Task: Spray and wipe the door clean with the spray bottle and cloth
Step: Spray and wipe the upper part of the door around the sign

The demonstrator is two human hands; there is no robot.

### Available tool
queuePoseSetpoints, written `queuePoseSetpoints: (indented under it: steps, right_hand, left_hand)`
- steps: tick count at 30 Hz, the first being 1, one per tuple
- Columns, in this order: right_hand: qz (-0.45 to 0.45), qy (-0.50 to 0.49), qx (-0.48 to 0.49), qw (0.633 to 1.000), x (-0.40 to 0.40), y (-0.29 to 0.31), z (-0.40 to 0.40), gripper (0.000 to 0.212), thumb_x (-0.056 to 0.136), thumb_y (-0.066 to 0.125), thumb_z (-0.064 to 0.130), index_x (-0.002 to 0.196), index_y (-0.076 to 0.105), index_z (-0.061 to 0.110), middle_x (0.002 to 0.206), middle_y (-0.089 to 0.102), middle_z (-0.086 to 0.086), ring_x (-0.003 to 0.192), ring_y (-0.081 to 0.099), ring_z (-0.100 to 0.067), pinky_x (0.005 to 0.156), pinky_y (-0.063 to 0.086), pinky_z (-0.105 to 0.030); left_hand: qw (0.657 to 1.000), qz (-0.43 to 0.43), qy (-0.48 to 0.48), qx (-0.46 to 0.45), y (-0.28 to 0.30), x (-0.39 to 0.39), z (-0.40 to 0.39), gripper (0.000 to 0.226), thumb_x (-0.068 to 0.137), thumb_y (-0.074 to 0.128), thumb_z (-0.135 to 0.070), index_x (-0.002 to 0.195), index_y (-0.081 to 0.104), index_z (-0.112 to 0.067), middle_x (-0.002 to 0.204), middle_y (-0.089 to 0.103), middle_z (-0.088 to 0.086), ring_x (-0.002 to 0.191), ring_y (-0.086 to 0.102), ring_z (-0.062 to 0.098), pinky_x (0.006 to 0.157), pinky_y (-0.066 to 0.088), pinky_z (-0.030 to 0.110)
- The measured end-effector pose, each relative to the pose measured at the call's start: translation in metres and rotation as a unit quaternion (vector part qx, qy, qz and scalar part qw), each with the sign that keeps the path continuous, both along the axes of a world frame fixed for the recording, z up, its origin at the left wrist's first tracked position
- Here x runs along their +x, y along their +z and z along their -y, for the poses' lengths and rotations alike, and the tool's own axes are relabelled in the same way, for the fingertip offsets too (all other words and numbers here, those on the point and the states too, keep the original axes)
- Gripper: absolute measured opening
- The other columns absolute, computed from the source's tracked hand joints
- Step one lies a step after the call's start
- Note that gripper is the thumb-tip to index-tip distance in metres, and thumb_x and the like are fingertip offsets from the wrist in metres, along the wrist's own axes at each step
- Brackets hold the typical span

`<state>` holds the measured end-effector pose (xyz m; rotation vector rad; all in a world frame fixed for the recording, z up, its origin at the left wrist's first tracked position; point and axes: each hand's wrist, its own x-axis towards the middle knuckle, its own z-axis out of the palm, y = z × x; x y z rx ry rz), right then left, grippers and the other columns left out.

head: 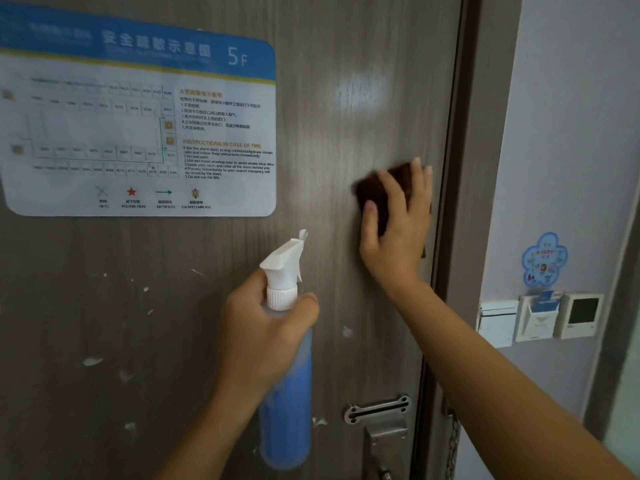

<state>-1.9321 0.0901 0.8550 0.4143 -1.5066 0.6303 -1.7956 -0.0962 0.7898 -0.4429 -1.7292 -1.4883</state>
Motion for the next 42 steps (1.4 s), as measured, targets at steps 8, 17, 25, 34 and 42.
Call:
queuePoseSetpoints:
  steps: [8,17,25,34,42]
  right_hand:
    - [0.023,-0.026,0.237,0.971,0.003,-0.110,-0.069,0.050,0.103,0.057,0.029,0.150,0.045,0.019,0.166,0.025,-0.019,0.156,0.019,-0.042,0.124,0.028,-0.055]
    - [0.029,0.007,-0.087,0.996,0.002,0.026,-0.015,0.045,0.104,0.053,0.028,0.147,0.048,0.019,0.170,0.018,-0.014,0.159,0.009,-0.033,0.126,0.021,-0.047]
    - [-0.037,-0.024,0.309,0.950,0.001,-0.061,-0.031,0.052,0.100,0.062,0.027,0.149,0.048,0.015,0.164,0.029,-0.023,0.155,0.020,-0.044,0.124,0.025,-0.056]
    - [0.018,-0.001,0.005,1.000,0.006,0.051,-0.002,0.046,0.102,0.056,0.029,0.146,0.051,0.015,0.168,0.021,-0.016,0.158,0.009,-0.038,0.127,0.014,-0.043]
    - [0.012,-0.011,0.015,1.000,0.013,0.063,0.015,0.047,0.104,0.053,0.027,0.148,0.051,0.012,0.168,0.022,-0.019,0.158,0.011,-0.038,0.127,0.018,-0.045]
  left_hand:
    - [1.000,0.006,-0.012,0.003,-0.006,-0.004,-0.002,0.022,0.067,0.069,-0.044,0.069,0.059,-0.025,0.055,0.054,-0.008,0.052,0.050,0.009,0.051,0.044,0.037]
    - [1.000,0.002,-0.018,0.002,0.008,-0.010,-0.007,0.015,0.068,0.070,-0.043,0.071,0.062,-0.031,0.058,0.056,-0.009,0.054,0.054,0.010,0.054,0.047,0.036]
    - [0.999,0.018,-0.017,0.020,-0.004,-0.009,-0.007,0.015,0.066,0.069,-0.041,0.070,0.062,-0.029,0.056,0.054,-0.007,0.053,0.051,0.013,0.053,0.045,0.040]
    - [0.999,0.035,0.022,0.011,-0.020,-0.010,0.003,0.026,0.065,0.067,-0.045,0.067,0.057,-0.021,0.053,0.054,-0.006,0.050,0.050,0.008,0.049,0.044,0.032]
    - [0.999,0.020,0.032,0.010,-0.006,-0.012,0.013,0.011,0.063,0.064,-0.041,0.070,0.066,-0.033,0.052,0.053,-0.011,0.049,0.047,0.000,0.047,0.039,0.020]
